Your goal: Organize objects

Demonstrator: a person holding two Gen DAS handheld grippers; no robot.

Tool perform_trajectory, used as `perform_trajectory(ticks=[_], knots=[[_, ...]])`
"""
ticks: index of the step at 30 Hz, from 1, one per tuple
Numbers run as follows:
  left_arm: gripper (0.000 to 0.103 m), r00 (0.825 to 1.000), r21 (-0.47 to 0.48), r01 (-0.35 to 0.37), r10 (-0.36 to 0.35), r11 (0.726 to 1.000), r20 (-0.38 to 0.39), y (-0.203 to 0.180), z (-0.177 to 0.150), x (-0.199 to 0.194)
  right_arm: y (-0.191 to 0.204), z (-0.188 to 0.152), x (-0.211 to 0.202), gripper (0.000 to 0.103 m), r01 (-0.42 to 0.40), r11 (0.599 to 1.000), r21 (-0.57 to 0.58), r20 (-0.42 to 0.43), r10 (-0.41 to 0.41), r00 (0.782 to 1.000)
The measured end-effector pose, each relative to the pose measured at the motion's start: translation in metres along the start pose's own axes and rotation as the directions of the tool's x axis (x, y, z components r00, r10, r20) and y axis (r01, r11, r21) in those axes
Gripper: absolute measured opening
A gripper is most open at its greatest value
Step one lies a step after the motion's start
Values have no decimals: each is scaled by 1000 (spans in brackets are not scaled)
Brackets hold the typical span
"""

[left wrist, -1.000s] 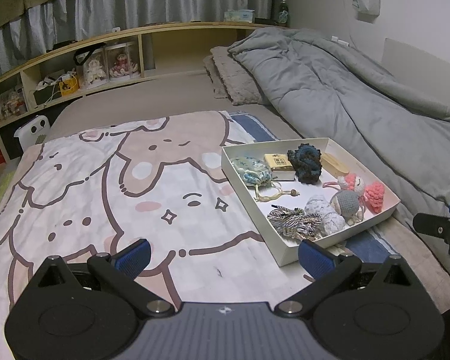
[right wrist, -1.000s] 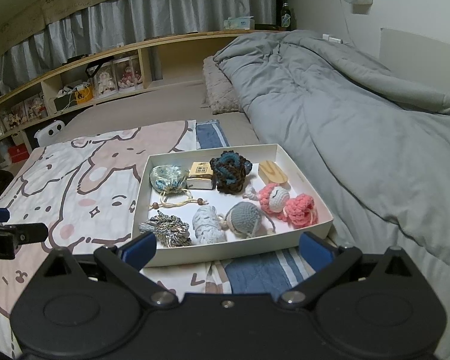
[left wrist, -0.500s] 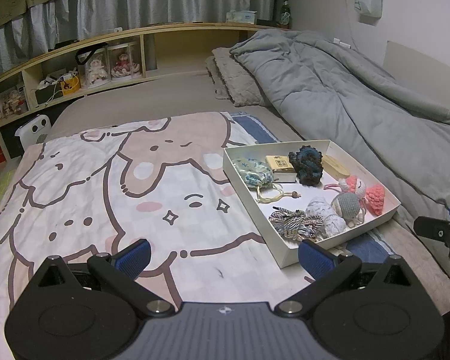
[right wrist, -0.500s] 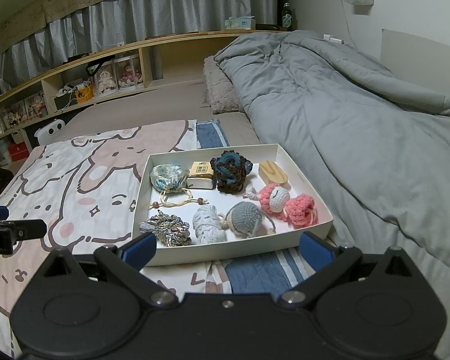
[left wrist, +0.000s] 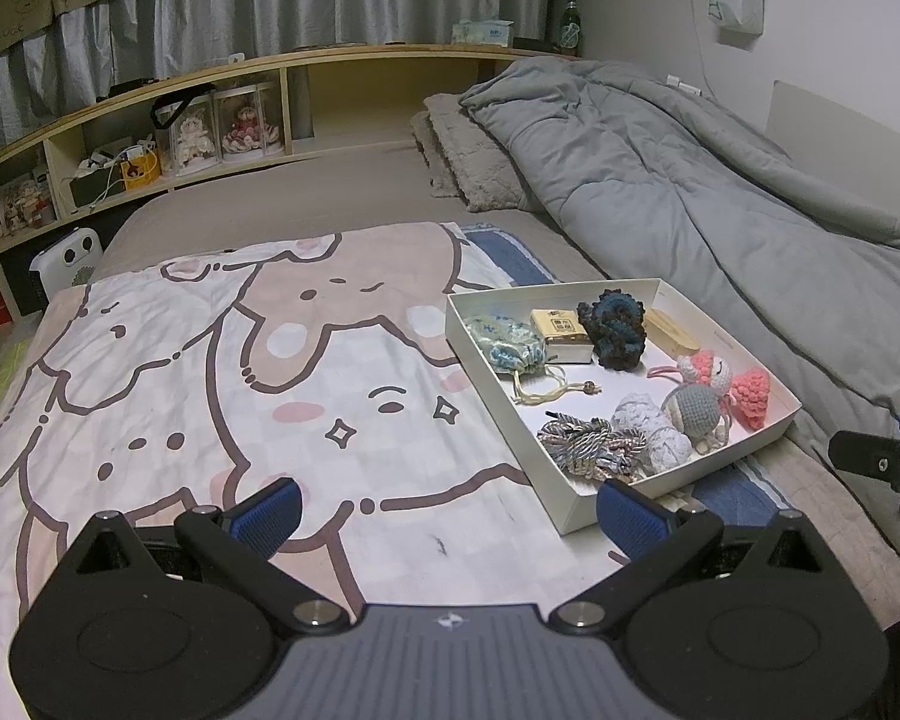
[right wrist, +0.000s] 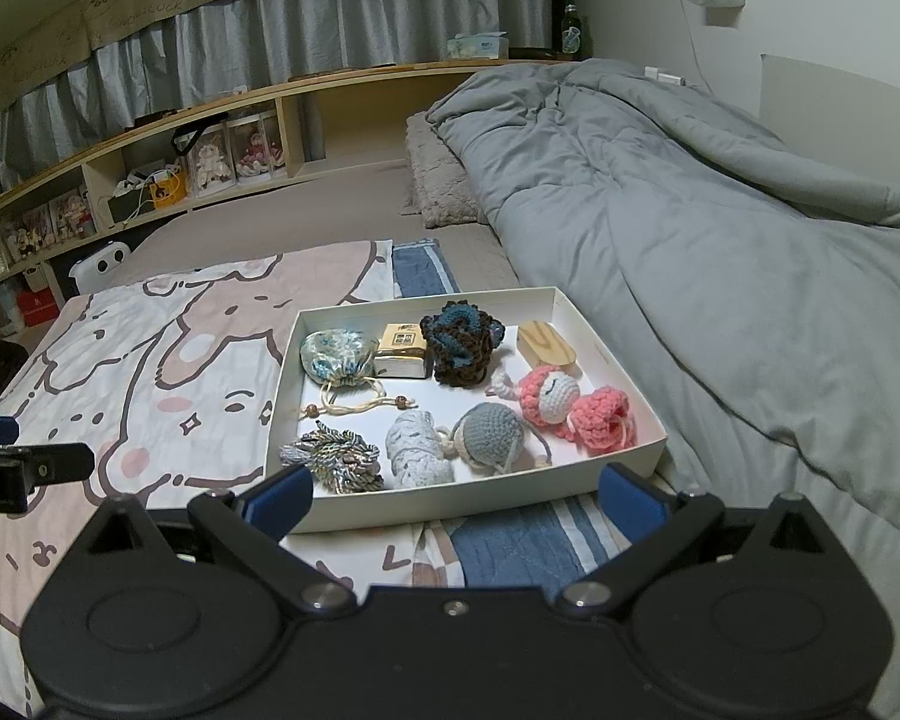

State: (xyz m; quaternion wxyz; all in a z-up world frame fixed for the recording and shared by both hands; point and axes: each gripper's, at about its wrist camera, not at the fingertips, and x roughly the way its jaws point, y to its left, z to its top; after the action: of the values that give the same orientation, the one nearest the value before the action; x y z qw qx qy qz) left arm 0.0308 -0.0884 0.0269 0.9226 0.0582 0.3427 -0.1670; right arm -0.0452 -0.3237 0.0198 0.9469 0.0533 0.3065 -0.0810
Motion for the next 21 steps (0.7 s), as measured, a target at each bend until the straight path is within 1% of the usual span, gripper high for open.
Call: perform_trajectory(ticks=[21], knots=[[103, 1000, 0, 3, -3, 1000, -6, -3, -2, 1, -1, 0, -1, 103, -5, 1000, 7, -1, 5, 1000]])
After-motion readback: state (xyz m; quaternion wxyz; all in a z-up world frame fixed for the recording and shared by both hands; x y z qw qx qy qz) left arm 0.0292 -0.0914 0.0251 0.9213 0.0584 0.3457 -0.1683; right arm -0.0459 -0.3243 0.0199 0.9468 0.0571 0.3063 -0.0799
